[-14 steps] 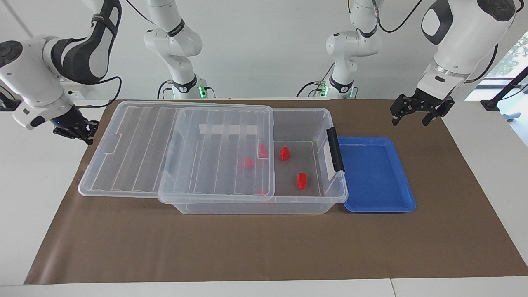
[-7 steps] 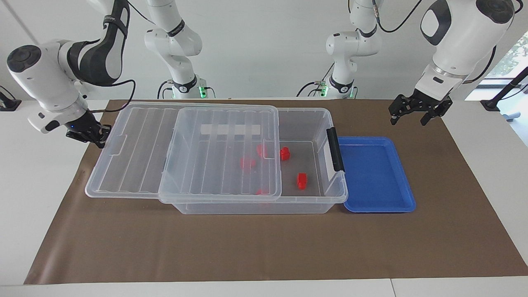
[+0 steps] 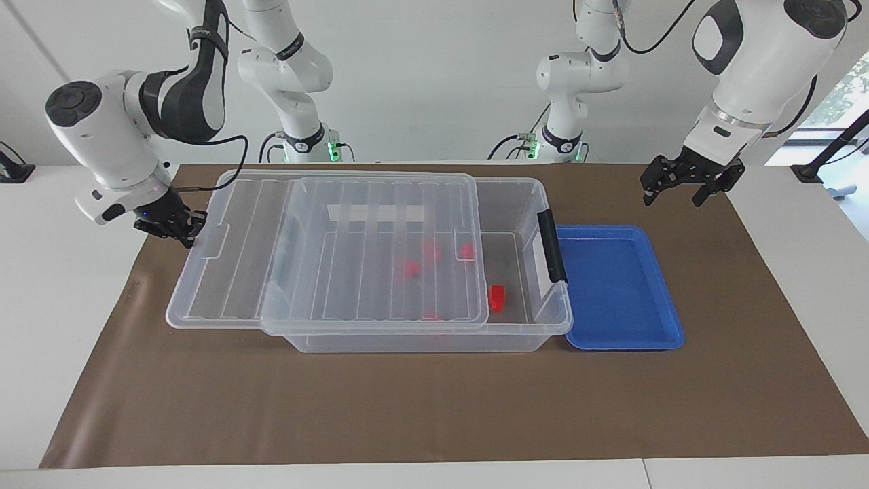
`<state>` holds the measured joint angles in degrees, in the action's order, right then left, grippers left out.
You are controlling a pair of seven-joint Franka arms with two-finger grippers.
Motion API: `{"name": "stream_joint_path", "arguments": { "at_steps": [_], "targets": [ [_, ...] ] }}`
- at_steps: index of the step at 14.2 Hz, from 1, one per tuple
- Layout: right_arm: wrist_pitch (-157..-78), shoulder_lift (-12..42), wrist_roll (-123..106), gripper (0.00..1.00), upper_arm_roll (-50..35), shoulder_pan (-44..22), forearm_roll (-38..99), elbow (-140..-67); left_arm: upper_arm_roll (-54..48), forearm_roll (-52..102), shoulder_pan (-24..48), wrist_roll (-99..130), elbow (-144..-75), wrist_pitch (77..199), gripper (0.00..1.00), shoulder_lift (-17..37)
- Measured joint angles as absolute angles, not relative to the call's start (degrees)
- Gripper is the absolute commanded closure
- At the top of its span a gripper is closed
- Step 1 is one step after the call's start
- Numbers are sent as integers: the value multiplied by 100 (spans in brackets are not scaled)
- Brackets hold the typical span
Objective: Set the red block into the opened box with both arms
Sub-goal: 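Push the clear lid closed over the box with the right gripper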
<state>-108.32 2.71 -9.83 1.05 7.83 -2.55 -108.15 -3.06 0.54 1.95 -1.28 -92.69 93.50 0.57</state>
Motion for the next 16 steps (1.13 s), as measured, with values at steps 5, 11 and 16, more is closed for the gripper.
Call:
{"name": "stream_joint_path", "arguments": {
  "at_steps": [5,11,16],
  "targets": [
    [-10831,265,-475,100,-181,784,-256,-10833,-305,54,194,-128,-9270,9348,0,57],
    [-10831,264,-4,100,-467,785,-256,-10848,-305,54,194,-128,-9270,9347,0,57],
    [-10831,262,424,100,-737,784,-256,-10853,-305,54,194,-128,-9270,9347,0,57]
  ]
}}
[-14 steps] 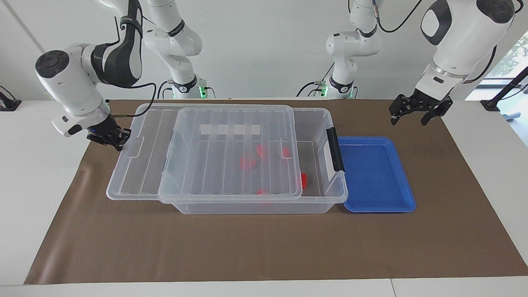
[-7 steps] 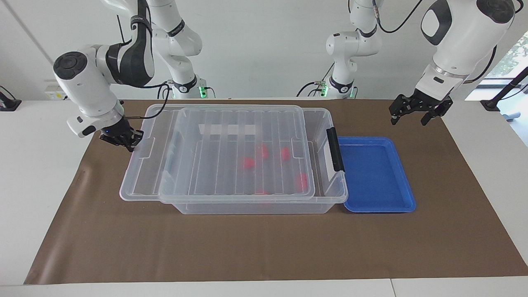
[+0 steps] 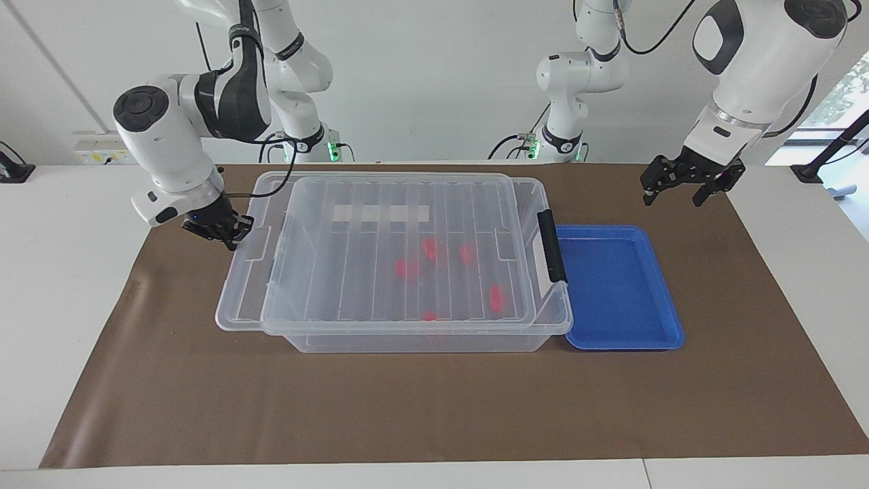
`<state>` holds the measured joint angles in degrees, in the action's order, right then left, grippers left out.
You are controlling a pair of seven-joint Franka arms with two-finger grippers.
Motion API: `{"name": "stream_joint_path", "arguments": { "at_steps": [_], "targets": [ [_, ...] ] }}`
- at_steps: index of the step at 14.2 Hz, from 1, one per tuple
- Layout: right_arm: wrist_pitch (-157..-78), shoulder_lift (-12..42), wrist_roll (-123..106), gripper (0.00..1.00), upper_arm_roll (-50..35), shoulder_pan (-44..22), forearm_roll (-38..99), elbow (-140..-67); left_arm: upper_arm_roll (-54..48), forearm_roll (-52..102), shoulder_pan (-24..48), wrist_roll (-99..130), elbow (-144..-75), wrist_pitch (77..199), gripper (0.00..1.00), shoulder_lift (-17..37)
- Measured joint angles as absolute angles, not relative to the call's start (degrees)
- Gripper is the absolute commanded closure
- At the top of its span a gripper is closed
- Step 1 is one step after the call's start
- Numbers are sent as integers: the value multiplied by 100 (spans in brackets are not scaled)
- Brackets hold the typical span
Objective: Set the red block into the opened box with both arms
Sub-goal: 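Push the clear lid closed over the box with the right gripper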
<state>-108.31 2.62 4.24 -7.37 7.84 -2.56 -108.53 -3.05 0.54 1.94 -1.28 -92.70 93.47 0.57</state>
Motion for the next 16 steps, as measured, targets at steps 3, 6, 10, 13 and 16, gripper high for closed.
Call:
{"name": "stream_joint_path", "arguments": {
  "at_steps": [3,6,10,13,16],
  "targets": [
    [-10831,262,731,100,-933,782,-259,-10861,-305,54,194,-128,-9270,9346,0,57],
    [-10831,248,818,100,-983,784,-265,-10861,-305,54,194,-128,-9270,9346,0,57],
    [-10831,247,1209,100,-1212,783,-265,-10864,-305,54,194,-128,-9270,9345,0,57],
    [-10831,245,1306,100,-1282,788,-294,-10872,-305,54,194,-128,-9270,9344,0,57],
    [-10831,245,1306,100,-1282,787,-294,-10872,-305,54,194,-128,-9270,9344,0,57]
  ]
}}
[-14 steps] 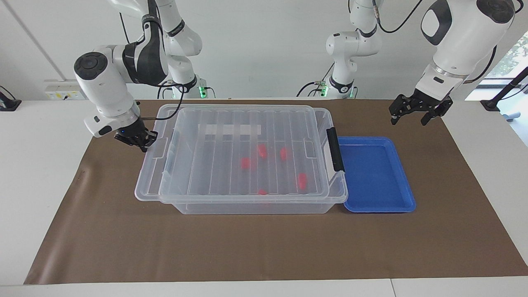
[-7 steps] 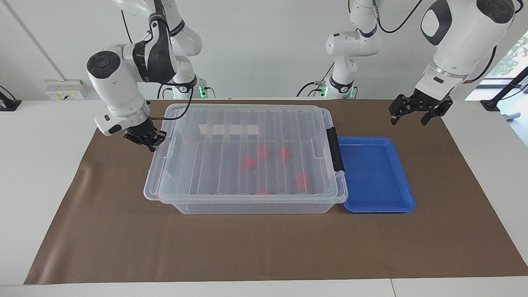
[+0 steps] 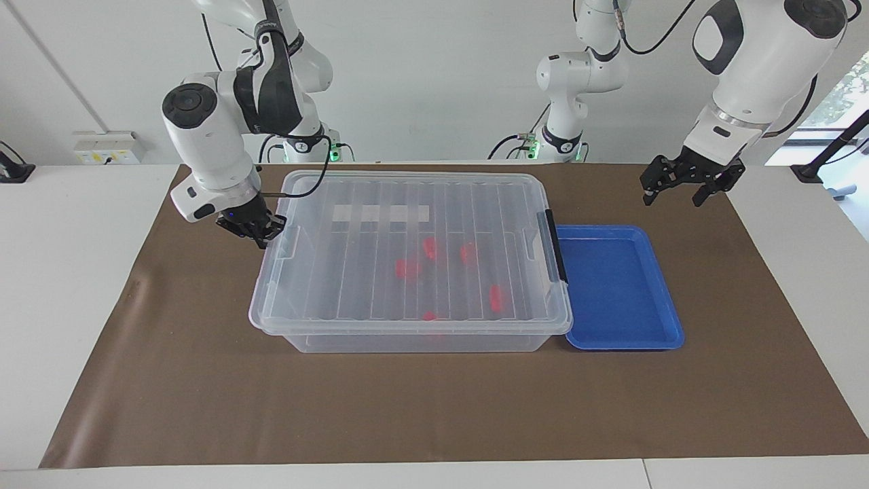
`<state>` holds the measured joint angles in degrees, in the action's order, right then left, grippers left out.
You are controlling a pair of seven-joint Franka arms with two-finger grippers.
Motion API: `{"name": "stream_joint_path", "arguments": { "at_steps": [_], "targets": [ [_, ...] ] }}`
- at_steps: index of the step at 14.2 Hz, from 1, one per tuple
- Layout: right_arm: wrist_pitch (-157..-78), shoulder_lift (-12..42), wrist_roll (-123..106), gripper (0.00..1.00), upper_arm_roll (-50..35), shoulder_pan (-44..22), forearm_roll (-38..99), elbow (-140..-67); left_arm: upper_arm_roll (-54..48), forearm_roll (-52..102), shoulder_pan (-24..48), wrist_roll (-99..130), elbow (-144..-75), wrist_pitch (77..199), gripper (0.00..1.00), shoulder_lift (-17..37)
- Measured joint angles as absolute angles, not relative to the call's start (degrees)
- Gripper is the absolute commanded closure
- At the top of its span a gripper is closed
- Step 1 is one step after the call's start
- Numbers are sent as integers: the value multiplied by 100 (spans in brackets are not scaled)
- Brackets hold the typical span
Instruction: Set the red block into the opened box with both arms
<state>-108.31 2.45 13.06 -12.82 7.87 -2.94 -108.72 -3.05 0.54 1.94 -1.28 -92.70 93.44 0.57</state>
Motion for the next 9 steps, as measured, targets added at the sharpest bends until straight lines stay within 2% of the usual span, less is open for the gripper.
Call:
{"name": "stream_joint_path", "arguments": {
  "at_steps": [3,4,5,6,9],
  "targets": [
    [-10831,245,1306,100,-1282,787,-294,-10871,-305,54,194,-128,-9270,9344,0,57],
    [-10808,245,1306,89,-1280,788,-294,-10861,-305,54,194,-128,-9270,9344,0,57],
    [-10723,246,1306,39,-1274,788,-294,-10818,-305,54,194,-128,-9270,9344,0,57],
    [-10564,248,1306,0,-1263,788,-294,-10725,-305,54,194,-128,-9270,9344,0,57],
    [-10027,244,1250,0,-1145,788,-294,-10280,-305,54,194,-128,-9270,9344,0,57]
  ]
}}
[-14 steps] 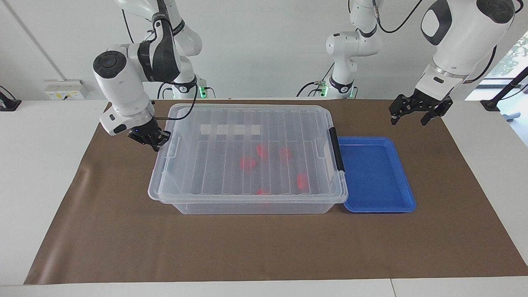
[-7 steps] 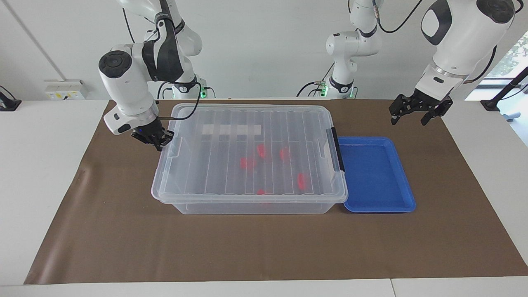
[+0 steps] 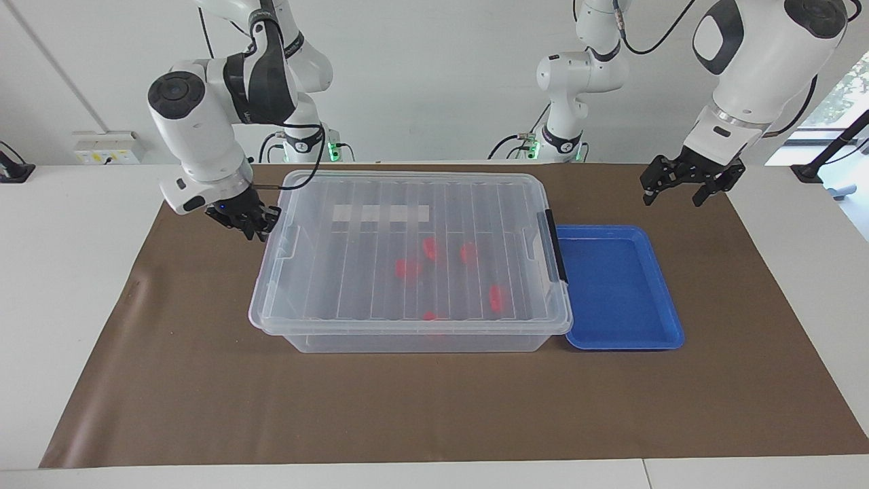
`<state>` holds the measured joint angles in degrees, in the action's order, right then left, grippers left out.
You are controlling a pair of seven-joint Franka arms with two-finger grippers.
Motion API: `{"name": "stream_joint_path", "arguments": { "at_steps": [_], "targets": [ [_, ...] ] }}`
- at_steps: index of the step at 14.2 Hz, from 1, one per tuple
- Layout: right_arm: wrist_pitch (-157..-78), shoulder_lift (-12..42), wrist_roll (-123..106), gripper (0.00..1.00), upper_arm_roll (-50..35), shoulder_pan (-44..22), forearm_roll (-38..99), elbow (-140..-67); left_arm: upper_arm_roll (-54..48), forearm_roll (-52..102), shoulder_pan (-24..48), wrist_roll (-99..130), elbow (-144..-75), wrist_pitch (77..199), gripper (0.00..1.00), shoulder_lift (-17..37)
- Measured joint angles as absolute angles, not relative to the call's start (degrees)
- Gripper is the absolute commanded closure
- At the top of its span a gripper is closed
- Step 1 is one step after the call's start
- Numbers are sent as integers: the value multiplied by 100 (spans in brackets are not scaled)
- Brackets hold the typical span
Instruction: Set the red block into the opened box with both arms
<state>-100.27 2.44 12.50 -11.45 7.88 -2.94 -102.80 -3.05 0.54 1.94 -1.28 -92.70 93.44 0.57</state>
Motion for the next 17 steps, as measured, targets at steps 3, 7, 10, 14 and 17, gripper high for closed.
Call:
{"name": "stream_joint_path", "arguments": {
  "at_steps": [3,7,10,14,17],
  "targets": [
    [-9334,230,1038,0,-968,793,-294,-9675,-305,54,194,-128,-9270,9344,0,57],
    [-8506,193,957,0,-807,792,-288,-8870,-305,54,194,-128,-9270,9344,0,57],
    [-8460,200,876,0,-543,792,-254,-8722,-305,54,194,-128,-9270,9343,0,57],
    [-8561,290,352,0,-321,796,-227,-8765,-305,54,194,-128,-9270,9343,0,57],
    [-8570,291,287,0,-334,788,-224,-8767,-305,54,194,-128,-9270,9343,0,57]
  ]
}}
